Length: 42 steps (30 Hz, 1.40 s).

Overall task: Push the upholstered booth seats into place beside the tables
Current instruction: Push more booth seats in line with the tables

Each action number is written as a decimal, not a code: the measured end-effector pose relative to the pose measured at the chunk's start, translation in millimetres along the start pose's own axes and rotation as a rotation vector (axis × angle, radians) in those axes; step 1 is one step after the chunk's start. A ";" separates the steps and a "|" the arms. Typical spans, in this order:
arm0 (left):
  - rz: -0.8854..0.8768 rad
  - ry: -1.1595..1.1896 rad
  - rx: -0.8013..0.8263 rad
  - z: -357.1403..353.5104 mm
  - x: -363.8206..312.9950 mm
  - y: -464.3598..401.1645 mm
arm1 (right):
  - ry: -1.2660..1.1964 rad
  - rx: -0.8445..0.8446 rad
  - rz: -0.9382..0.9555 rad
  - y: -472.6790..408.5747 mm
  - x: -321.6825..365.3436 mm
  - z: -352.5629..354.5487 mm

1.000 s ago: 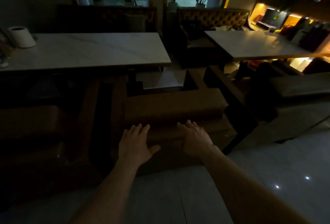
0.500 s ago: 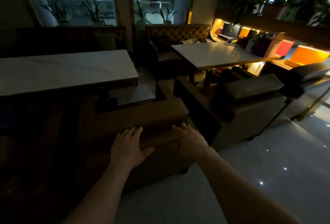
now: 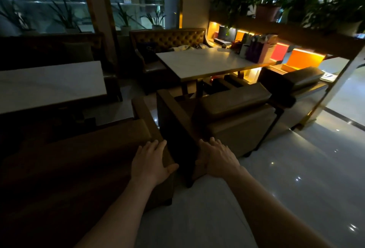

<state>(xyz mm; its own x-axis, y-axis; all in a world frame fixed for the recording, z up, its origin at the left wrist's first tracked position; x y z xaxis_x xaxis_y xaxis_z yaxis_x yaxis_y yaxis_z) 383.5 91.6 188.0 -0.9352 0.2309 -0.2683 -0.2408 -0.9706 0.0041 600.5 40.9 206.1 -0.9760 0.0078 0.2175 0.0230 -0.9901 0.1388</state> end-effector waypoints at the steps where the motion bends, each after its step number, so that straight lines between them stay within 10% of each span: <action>1: -0.008 0.007 0.006 -7.2 -15.7 -8.9 | 0.004 0.004 -0.005 -4.3 -17.6 2.1; 20: -0.058 0.081 0.202 -172.6 -227.4 -271.5 | 0.029 0.095 -0.126 -198.4 -325.5 -4.8; 42: 0.308 -0.043 0.018 -372.3 -361.2 -408.2 | 0.074 0.200 0.110 -398.8 -595.9 -71.7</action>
<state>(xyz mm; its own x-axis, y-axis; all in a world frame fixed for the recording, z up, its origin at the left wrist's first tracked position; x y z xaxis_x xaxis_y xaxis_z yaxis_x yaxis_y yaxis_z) 916.2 378.9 -75.4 -0.9749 -0.0713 -0.2111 0.0519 -0.9941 0.0957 1157.4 421.0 -48.1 -0.9783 -0.1167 0.1713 0.1658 -0.9367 0.3084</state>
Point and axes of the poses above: each hand's wrist, its own y-axis away from the middle knuckle, its own z-axis out of the back of the hand, x = y × z, the point moved 2 cm from there along -y, towards the middle knuckle, and after that the axes turned 7 degrees about z, right-handed, at the moved point
